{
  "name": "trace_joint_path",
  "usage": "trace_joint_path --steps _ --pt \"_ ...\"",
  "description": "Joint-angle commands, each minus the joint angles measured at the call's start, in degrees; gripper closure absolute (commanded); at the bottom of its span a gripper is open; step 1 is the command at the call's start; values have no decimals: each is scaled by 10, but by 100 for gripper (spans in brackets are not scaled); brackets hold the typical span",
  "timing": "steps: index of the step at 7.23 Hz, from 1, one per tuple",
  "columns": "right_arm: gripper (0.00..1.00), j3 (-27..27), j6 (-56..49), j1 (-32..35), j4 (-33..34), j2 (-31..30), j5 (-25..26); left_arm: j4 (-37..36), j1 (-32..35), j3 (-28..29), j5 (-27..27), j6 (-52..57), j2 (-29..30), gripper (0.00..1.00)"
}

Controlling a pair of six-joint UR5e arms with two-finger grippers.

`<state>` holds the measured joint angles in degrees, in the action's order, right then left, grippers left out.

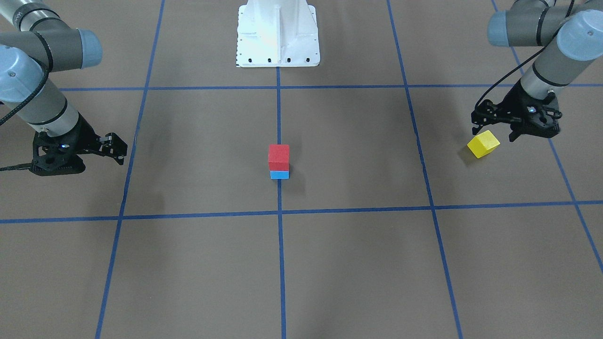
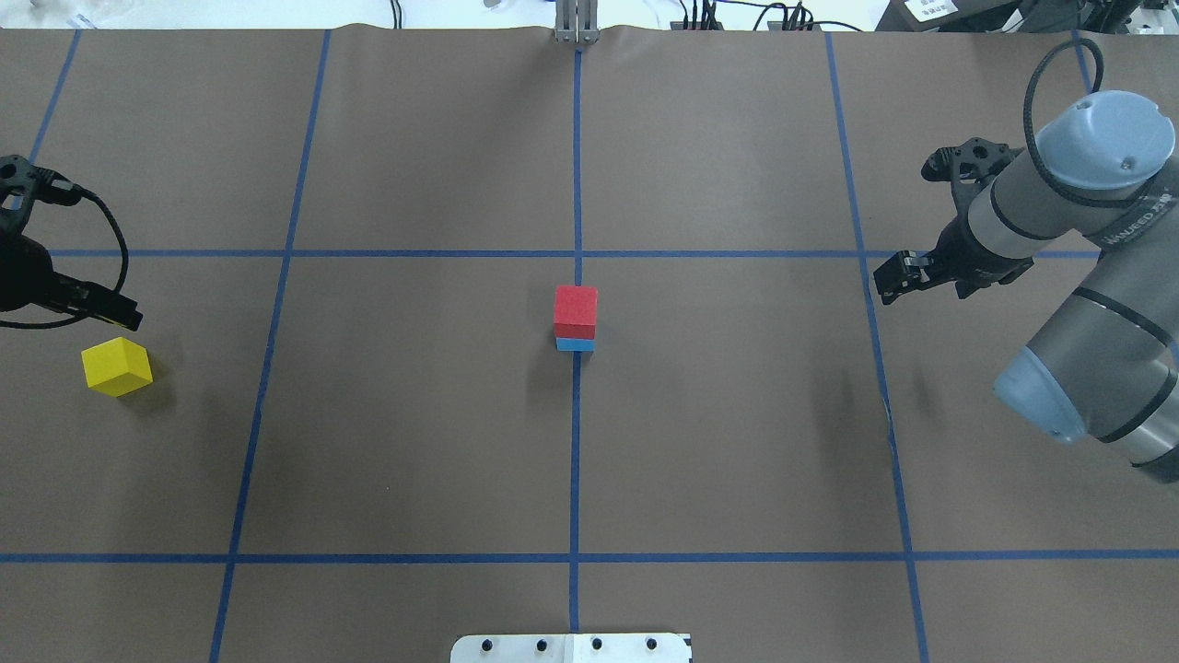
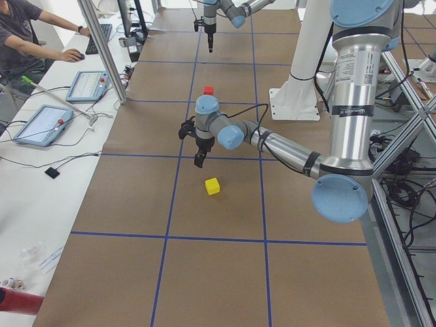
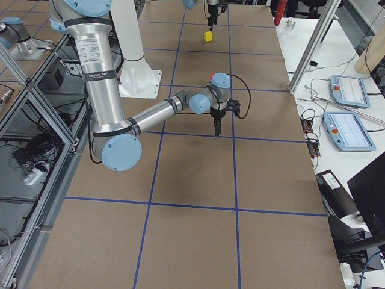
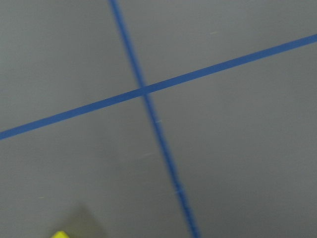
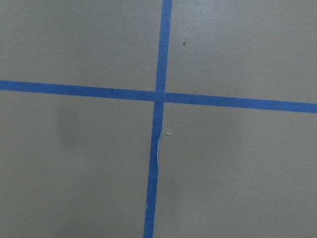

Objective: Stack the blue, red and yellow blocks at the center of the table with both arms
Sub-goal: 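Move the left gripper back toward the yellow cube, then lower the left gripper onto the yellow cube and close it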

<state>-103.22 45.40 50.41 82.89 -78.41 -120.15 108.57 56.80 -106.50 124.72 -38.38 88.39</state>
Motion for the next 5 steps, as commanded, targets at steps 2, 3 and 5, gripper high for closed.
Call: trace_joint_path --steps 2,3,5 --pt "0 -1 0 0 0 4 1 20 3 38 16 -228 -10 0" --pt "0 -2 1 0 0 5 0 33 0 50 17 -272 -9 0" --pt "0 -1 1 -1 0 6 1 51 0 72 18 -311 -9 0"
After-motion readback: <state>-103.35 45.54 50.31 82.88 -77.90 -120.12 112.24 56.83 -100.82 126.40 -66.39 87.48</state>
